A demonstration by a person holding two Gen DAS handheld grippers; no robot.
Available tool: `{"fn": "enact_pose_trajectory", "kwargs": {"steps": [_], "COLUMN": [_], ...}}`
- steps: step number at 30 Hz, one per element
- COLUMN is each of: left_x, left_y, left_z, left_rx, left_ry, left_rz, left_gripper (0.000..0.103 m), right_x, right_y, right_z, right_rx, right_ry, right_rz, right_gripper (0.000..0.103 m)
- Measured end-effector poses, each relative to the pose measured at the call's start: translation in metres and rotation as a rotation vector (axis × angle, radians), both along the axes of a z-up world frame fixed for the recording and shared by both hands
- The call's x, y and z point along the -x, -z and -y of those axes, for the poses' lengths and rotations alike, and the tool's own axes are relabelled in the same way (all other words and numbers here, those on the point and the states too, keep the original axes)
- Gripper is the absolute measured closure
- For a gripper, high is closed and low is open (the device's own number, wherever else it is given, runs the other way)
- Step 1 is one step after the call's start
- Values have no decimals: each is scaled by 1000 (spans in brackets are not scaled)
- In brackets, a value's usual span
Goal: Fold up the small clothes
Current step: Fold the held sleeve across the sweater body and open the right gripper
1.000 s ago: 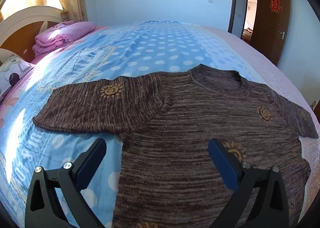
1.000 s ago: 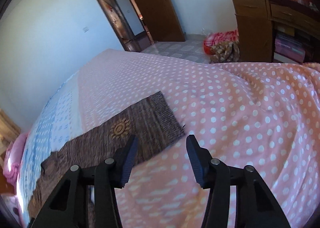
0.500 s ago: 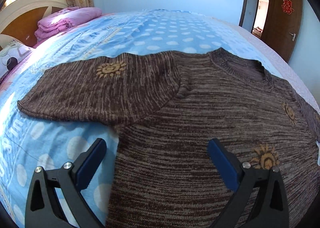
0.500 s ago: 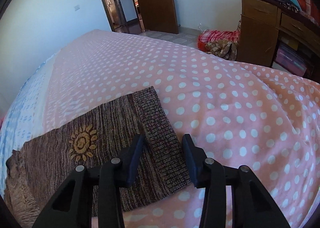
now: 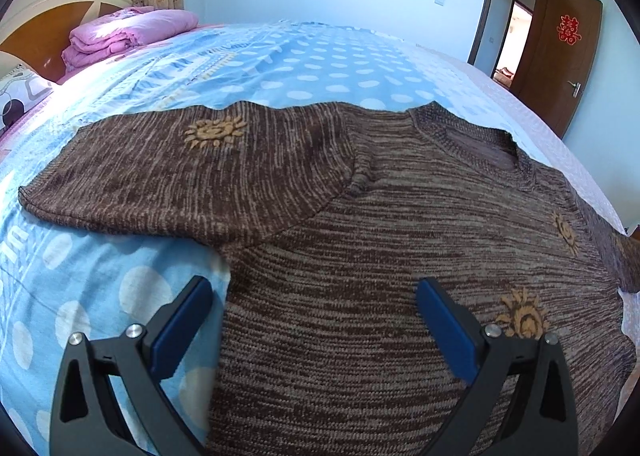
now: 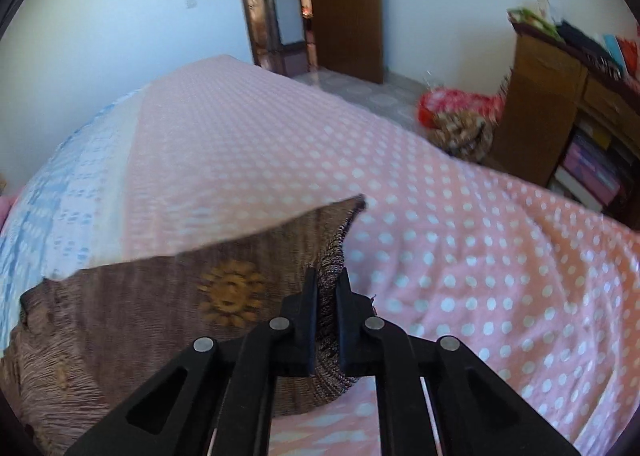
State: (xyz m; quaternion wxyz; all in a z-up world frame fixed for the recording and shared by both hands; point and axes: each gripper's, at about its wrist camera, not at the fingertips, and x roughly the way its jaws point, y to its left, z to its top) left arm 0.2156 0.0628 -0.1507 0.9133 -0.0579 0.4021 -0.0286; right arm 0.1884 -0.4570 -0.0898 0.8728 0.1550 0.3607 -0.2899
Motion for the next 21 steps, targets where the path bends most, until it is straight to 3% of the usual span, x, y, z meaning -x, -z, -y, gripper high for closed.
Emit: {"fn": "enact_pose_trajectory", "kwargs": {"steps": [5,9,13,17,21], "left_x": [3,4,4,4,5], "left_y": [-1,-1,-1,-1,-1], "left_z": [-2,-5,-7,-8,-10], "left_rx": [19,42,59,69,81], "left_ry": [3,5,9,12,14], "left_rz": [12,22,31,36,43], "left_gripper": [0,0,0,0,0], "right_x": [-27,-58,-85,-106,-115], "right_y": [-38,-39,-11,38,75], "right_z": [-85,-169,-253,-315,-344], "right_rx": [-14,-57,-78,-88,-70], "right_ry": [-192,-365,-496,-573,-609], "right_rz": [69,96,78,26,-9], "right_gripper": [96,96,96,96,95]}}
